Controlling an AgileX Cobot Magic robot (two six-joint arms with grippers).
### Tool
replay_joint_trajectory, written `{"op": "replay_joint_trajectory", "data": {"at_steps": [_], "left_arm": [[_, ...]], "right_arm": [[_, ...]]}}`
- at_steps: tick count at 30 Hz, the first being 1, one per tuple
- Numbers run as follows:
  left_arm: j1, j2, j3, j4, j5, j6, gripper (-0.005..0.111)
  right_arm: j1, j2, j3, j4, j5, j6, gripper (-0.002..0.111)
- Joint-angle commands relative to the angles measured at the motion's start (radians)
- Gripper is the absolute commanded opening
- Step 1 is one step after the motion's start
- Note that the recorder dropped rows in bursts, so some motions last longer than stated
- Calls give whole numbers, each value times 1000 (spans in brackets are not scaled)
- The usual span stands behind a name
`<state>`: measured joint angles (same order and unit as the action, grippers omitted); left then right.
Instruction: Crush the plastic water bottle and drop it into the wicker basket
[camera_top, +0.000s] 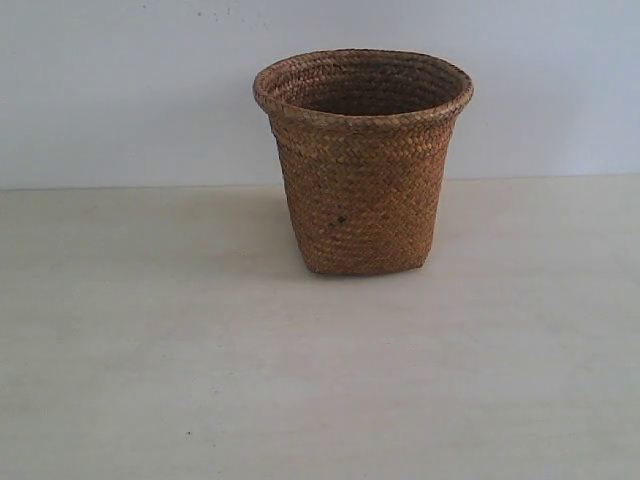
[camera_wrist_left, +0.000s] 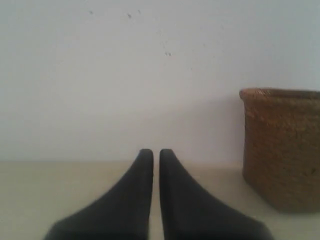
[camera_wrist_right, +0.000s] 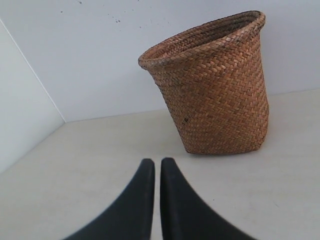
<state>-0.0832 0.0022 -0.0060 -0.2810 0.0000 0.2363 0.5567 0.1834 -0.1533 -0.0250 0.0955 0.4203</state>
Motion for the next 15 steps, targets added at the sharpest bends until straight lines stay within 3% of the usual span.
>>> {"op": "replay_joint_trajectory", "data": {"at_steps": [1, 4, 9, 12, 15], "left_arm": [[3, -2, 6, 247, 202, -319, 4], [3, -2, 6, 349, 318, -432, 4], [3, -2, 6, 555, 307, -439, 4], [3, -2, 6, 533, 307, -439, 4], [3, -2, 6, 406, 299, -439, 4]], "right_arm": [[0, -1, 3, -5, -10, -2, 1], [0, -1, 3, -5, -10, -2, 1], [0, -1, 3, -5, -10, -2, 1], [0, -1, 3, -5, -10, -2, 1], [0, -1, 3, -5, -10, -2, 1]]}}
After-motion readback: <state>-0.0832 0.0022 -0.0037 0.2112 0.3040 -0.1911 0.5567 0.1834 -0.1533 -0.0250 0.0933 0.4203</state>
